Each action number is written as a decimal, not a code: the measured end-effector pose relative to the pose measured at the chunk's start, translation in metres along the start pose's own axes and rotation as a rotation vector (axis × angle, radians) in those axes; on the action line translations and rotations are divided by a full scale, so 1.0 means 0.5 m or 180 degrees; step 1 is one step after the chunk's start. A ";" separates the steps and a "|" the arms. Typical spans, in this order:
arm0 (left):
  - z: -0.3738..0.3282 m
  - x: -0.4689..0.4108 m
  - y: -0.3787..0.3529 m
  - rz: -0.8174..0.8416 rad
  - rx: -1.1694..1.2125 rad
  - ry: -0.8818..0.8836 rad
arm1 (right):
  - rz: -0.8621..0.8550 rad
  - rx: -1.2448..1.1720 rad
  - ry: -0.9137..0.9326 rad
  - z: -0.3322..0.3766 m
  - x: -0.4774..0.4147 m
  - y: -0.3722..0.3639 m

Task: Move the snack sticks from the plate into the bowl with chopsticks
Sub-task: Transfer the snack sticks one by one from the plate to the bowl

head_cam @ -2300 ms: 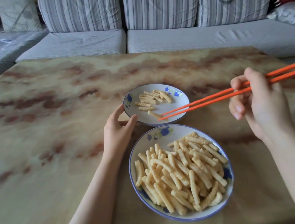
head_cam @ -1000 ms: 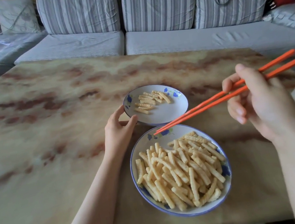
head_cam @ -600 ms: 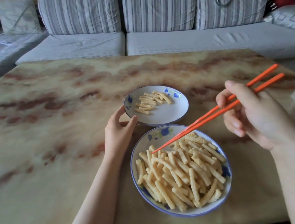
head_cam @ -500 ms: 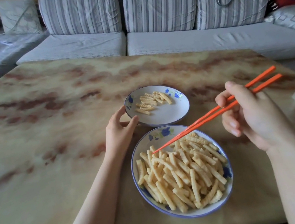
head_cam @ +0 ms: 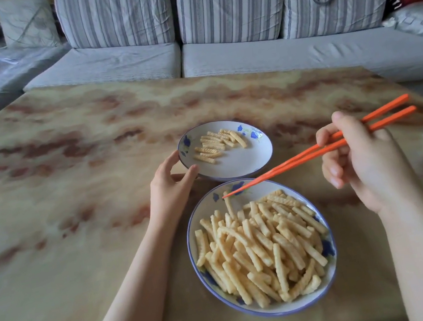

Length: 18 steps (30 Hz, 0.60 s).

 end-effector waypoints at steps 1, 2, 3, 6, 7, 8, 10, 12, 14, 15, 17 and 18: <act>0.000 0.000 0.000 -0.0003 -0.0006 -0.0003 | 0.0038 0.0056 -0.0006 0.002 0.002 0.000; -0.001 0.000 0.000 -0.0008 -0.0015 -0.0004 | 0.0063 0.0102 -0.0006 0.004 0.004 0.000; -0.002 0.001 0.000 -0.0012 -0.0015 -0.0008 | 0.0077 0.0136 0.0004 0.006 0.007 0.002; -0.005 0.003 0.000 -0.0021 0.0008 -0.0038 | 0.0093 0.0147 0.0061 0.015 0.015 0.008; -0.006 0.004 0.000 -0.0015 0.0021 -0.0040 | 0.0110 0.0149 0.0063 0.017 0.017 0.008; -0.006 0.004 0.001 -0.0004 0.0033 -0.0035 | 0.0141 0.0163 0.0054 0.017 0.019 0.006; -0.006 0.003 0.000 0.0006 0.0044 -0.0039 | 0.0231 0.0195 0.0012 0.010 0.019 -0.001; -0.005 0.002 0.000 0.0000 0.0019 -0.0050 | 0.0304 0.0222 -0.0077 0.000 0.015 -0.011; -0.002 0.000 0.000 0.0004 0.0020 -0.0047 | 0.0271 0.0207 -0.0147 -0.007 0.012 -0.018; -0.001 0.000 0.000 0.0012 0.0030 -0.0035 | 0.0207 0.0167 -0.0135 -0.008 0.011 -0.018; 0.000 -0.001 0.000 0.0029 0.0035 -0.0026 | 0.0009 -0.0005 0.0012 -0.003 0.008 -0.010; 0.000 -0.001 0.000 0.0035 0.0025 -0.0032 | -0.0100 -0.0123 0.0121 0.000 0.007 -0.005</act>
Point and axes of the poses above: each hand's wrist, its own x-axis away from the middle knuckle, its own y-axis out of the back of the hand, z = x × y, the point moved 3 cm from there along -x, towards the middle knuckle, and after that the axes turned 13 degrees about z, right-handed, at the moved point
